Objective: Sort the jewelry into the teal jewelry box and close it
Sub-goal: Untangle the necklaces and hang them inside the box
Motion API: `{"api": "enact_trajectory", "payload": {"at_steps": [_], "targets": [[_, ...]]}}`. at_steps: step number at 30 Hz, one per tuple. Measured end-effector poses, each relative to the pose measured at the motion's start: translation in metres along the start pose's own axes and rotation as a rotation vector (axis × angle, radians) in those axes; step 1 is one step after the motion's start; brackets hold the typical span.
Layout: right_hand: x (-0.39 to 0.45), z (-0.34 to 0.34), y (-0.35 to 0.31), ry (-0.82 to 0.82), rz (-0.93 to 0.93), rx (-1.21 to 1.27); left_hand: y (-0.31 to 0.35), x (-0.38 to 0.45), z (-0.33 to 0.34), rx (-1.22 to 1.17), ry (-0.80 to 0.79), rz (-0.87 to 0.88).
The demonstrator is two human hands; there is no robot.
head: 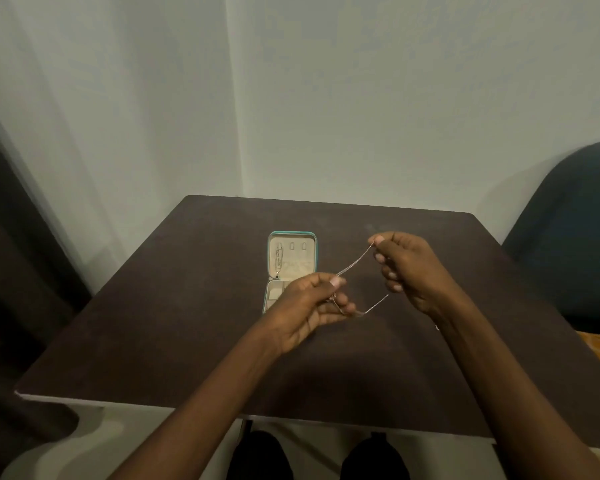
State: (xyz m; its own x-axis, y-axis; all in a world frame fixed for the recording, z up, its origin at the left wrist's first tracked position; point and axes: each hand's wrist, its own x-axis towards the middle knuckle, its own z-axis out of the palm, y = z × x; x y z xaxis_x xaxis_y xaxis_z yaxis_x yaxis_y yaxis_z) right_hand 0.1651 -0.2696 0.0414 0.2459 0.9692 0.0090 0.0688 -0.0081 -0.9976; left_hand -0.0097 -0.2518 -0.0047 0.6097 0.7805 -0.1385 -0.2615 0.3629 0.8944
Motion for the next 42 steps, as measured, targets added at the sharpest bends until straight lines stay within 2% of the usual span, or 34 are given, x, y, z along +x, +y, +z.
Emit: {"api": "enact_trajectory", "payload": {"at_steps": [5,10,16,24,27,35,37,42], "targets": [[-0.005,0.0,0.006,0.004,-0.091,-0.164,0.015,-0.002,0.004,-0.291,0.016,0.008],[-0.006,0.005,0.012,0.04,-0.118,-0.255,0.022,-0.007,0.009,-0.356,-0.057,-0.029],[-0.005,0.004,0.005,0.045,0.034,0.139,0.024,-0.012,0.006,-0.252,-0.045,0.005],[-0.012,-0.006,-0.024,-0.035,-0.006,0.294,0.017,-0.012,-0.004,-0.055,0.137,0.081],[-0.014,-0.007,-0.024,-0.037,-0.067,0.139,0.016,-0.012,-0.004,-0.1,0.144,0.089],[-0.01,-0.009,0.011,0.2,-0.262,-0.519,0.022,-0.016,0.005,-0.018,0.137,0.176],[-0.017,-0.004,0.008,0.169,-0.323,-0.537,0.023,-0.016,0.009,0.014,0.137,0.198],[-0.038,0.009,-0.01,-0.156,-0.355,-0.289,0.025,-0.016,0.02,0.056,0.151,0.274]]}}
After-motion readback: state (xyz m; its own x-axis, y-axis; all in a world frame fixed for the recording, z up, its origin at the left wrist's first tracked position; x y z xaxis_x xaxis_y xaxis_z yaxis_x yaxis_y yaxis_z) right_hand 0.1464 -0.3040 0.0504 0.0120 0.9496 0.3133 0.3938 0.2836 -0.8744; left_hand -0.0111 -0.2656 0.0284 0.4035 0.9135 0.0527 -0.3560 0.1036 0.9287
